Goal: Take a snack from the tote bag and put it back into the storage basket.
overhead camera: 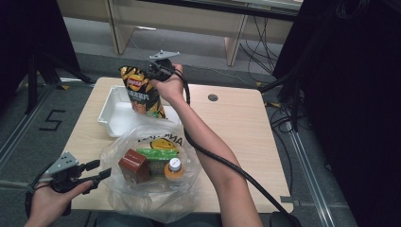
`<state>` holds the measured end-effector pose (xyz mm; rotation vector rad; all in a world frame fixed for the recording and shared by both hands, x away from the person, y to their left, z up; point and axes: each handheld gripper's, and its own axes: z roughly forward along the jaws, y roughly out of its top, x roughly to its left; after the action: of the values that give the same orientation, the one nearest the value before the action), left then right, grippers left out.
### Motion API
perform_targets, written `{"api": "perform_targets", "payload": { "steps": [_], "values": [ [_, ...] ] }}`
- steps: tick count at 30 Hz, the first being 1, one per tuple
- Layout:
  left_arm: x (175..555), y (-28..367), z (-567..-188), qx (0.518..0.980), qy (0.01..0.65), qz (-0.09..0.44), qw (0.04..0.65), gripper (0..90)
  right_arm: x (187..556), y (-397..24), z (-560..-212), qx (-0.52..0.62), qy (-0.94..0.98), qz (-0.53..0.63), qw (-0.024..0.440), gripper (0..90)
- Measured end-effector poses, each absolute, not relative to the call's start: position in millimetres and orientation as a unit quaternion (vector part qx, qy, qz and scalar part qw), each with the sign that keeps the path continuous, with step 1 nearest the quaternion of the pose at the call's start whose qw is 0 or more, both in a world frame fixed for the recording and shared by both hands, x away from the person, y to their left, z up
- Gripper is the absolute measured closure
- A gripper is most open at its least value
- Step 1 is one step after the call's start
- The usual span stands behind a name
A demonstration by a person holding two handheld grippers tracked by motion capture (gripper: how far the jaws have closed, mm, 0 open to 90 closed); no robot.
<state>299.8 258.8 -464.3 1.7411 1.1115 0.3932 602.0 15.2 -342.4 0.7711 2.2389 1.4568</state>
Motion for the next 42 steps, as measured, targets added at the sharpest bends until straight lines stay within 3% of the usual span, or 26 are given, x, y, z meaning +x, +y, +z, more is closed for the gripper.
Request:
{"api": "perform_targets", "payload": {
  "steps": [24, 42],
  "values": [
    [298.5, 259.0, -464.0, 0.716, 0.462, 0.159, 0.498, 39.8, 614.6, 17.0, -357.9, 0.286, 0.786, 0.520, 0.174, 89.2],
    [298.6, 259.0, -464.1, 0.719, 0.459, 0.160, 0.496, 39.8, 626.4, 0.3, -366.0, 0.297, 0.794, 0.492, 0.197, 85.8]
  ]
}}
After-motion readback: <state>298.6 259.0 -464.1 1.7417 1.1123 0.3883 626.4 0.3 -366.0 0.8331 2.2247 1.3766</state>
